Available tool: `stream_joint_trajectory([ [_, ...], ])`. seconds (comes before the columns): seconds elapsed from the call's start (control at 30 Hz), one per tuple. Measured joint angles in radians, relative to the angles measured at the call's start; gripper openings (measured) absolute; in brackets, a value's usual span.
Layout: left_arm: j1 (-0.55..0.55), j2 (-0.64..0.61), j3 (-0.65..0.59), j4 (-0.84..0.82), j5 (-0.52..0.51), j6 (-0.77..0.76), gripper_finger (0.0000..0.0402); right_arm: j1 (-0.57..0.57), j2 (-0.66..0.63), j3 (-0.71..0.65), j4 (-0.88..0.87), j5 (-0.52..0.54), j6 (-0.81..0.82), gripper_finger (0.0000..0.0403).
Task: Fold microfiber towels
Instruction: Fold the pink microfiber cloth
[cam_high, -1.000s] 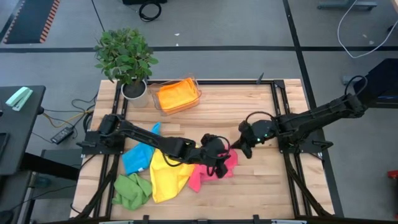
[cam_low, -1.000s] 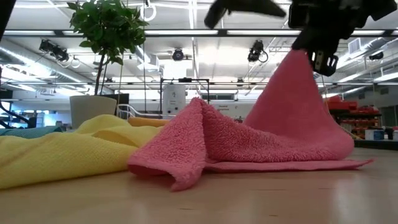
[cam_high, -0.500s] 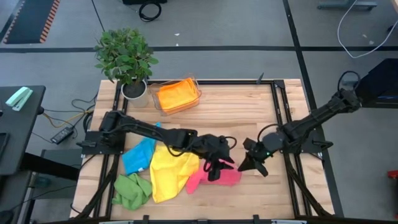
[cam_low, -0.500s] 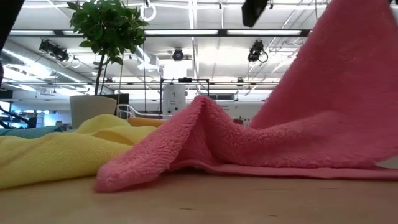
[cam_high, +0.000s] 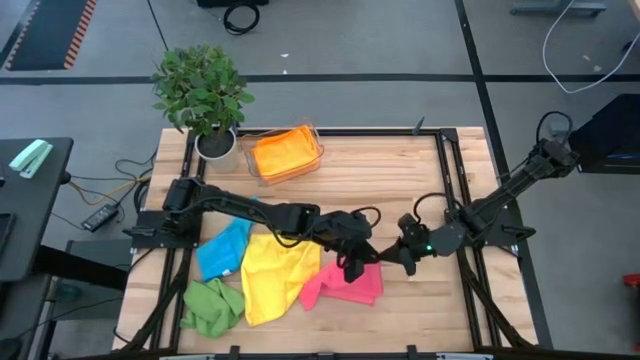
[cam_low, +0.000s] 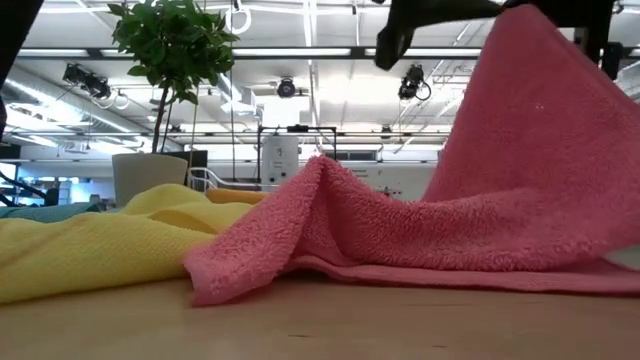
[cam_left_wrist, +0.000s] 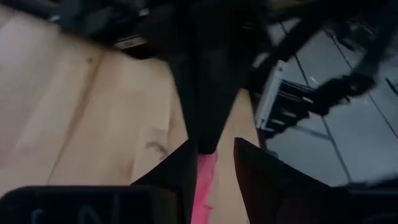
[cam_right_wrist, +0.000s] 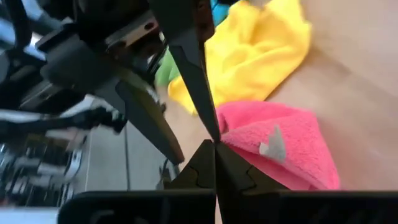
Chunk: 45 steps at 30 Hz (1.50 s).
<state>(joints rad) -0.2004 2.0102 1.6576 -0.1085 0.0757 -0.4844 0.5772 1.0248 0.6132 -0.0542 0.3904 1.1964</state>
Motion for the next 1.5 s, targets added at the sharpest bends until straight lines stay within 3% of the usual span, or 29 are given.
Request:
stream_joint_trajectory([
  [0.17,0.000,0.006,-0.003,-0.059,-0.008,-0.122,0.0110,-0.020,-0.003,0.003,-0.013,0.065,0.023,0.0000],
  [0.3,-0.005,0.004,-0.002,-0.095,-0.006,-0.114,0.0106,-0.048,-0.003,0.003,-0.001,0.017,-0.041,0.0000],
  [0.47,-0.006,0.004,-0.002,-0.081,-0.015,-0.182,0.0108,-0.093,-0.003,0.003,0.008,0.029,0.001,0.0000],
  [0.7,-0.006,0.004,-0.002,-0.120,-0.147,-0.249,0.0113,-0.139,-0.003,0.003,0.039,0.030,0.009,0.0000],
  [0.87,-0.003,0.004,-0.002,-0.122,-0.166,-0.351,0.0110,-0.145,-0.002,0.003,0.037,0.066,0.036,0.0000],
  [1.07,-0.013,-0.003,-0.003,-0.375,-0.170,-0.404,0.0109,-0.159,-0.002,0.003,0.034,0.090,0.031,0.0000],
  [1.17,-0.033,-0.018,-0.003,-0.406,-0.173,-0.414,0.0104,-0.159,-0.002,0.003,0.034,0.089,0.031,0.0000],
  [1.27,-0.072,-0.030,0.005,-0.297,-0.173,-0.310,0.0098,-0.159,-0.002,0.003,0.015,0.089,0.029,0.0000],
  [1.5,-0.176,-0.021,0.078,-0.302,-0.204,0.313,0.0067,-0.179,-0.002,0.002,-0.008,0.034,0.012,0.0000],
])
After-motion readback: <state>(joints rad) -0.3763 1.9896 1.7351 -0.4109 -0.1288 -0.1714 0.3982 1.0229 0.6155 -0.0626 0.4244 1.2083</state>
